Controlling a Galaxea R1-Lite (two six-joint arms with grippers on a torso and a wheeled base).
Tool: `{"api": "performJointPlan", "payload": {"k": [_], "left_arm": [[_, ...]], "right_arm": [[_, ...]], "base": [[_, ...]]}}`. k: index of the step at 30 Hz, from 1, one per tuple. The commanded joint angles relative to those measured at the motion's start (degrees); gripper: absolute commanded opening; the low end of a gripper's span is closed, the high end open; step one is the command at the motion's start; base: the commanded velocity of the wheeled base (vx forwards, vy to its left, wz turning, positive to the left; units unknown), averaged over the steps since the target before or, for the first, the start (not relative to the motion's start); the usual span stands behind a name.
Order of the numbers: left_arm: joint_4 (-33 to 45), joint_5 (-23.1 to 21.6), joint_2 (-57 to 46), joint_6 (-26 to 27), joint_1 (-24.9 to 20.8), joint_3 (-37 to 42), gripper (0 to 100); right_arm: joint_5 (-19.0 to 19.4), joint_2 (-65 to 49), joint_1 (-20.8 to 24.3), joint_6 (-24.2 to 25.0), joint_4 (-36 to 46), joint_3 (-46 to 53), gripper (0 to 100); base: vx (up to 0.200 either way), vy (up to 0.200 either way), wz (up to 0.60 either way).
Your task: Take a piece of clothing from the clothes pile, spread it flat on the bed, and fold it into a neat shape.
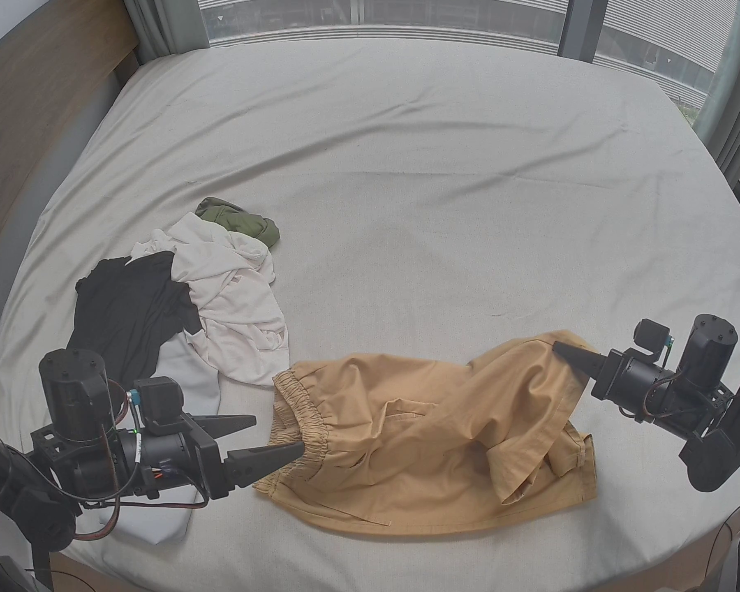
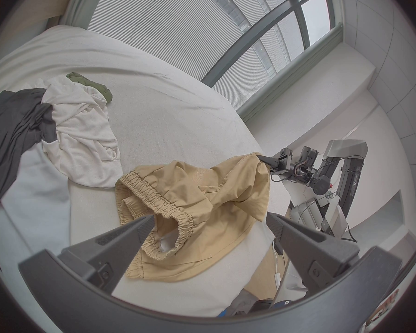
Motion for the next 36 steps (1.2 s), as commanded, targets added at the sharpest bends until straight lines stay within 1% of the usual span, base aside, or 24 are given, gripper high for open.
{"api": "performJointPlan", "payload": {"k": [1, 5, 6, 11, 19, 29, 36], "left_arm": [[-5.9, -0.1, 8.5, 0.0, -0.8, 1.3, 100], [-13.8, 0.1, 14.9, -0.1, -2.2, 2.1, 100], [-14.6, 0.1, 15.5, -0.1, -2.4, 2.3, 100], [-25.8, 0.6, 22.8, -0.2, -2.7, 3.8, 100], [-25.4, 0.7, 21.7, -1.6, -2.7, 4.4, 100], [-25.5, 0.6, 22.2, -2.1, -5.1, 3.9, 100], [-25.4, 0.6, 22.6, -2.4, -6.0, 2.5, 100]], "right_arm": [[0.0, 0.2, -0.1, 0.0, 0.0, -0.1, 0], [0.0, 0.3, -0.1, 0.0, 0.0, -0.1, 0], [0.0, 0.3, -0.1, 0.0, -0.1, -0.1, 0], [0.0, 0.5, -0.1, 0.0, -0.1, -0.4, 0], [0.0, 0.6, -0.1, 0.1, -0.1, -0.3, 0], [0.0, 0.7, 0.0, 0.0, 0.0, -0.3, 0], [0.0, 0.7, 0.0, 0.0, 0.0, -0.3, 0]], "base": [[0.000, 0.000, 0.00], [0.000, 0.000, 0.00], [0.000, 0.000, 0.00], [0.000, 0.000, 0.00], [0.000, 0.000, 0.00], [0.000, 0.000, 0.00], [0.000, 0.000, 0.00]]}}
